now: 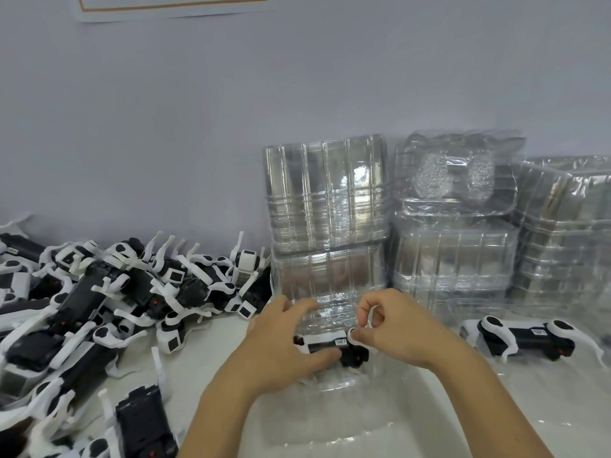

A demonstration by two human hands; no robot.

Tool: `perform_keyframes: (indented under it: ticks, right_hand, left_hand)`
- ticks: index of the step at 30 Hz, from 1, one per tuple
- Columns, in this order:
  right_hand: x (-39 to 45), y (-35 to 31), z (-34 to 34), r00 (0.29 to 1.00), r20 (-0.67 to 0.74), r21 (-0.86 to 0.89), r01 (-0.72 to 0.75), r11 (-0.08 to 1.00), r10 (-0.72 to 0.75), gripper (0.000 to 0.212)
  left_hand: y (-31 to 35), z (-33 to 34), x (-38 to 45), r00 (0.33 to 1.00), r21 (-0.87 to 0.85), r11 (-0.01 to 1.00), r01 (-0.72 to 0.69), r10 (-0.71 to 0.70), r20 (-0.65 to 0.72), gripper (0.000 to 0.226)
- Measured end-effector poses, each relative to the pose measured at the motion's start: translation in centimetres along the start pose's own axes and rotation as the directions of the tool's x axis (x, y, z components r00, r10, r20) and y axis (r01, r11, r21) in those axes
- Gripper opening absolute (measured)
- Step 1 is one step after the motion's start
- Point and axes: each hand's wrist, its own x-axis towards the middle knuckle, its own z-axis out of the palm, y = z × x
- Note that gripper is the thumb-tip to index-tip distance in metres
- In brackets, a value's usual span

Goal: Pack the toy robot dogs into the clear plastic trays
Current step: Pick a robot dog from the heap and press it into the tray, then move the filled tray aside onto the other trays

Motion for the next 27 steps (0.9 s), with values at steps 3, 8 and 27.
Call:
perform_keyframes:
  ticks: [3, 8, 27]
  right_hand:
    - [0.0, 0.1, 0.0, 1.000, -0.002, 0.003, 0.007, 1.000, -0.007, 0.021]
    - [0.0, 0.2, 0.0, 1.000, -0.003, 0.019, 0.019, 1.000, -0.019, 0.020]
    - [-2.3, -1.3, -6.4, 0.874, -0.483, 0.402, 0.272, 0.874, -0.050, 0.017]
  left_hand:
    - [-0.2, -0.8, -0.2, 0.991, -0.052, 0.997, -0.065, 0.070, 0.112, 0.095]
    - [1.4, 0.5, -0.4, 0.971, 0.155, 0.980, -0.125, 0.089, 0.223, 0.105]
    - [2.3, -3.3, -1.4, 0.961, -0.186, 0.944, -0.272, 0.256, -0.108, 0.063]
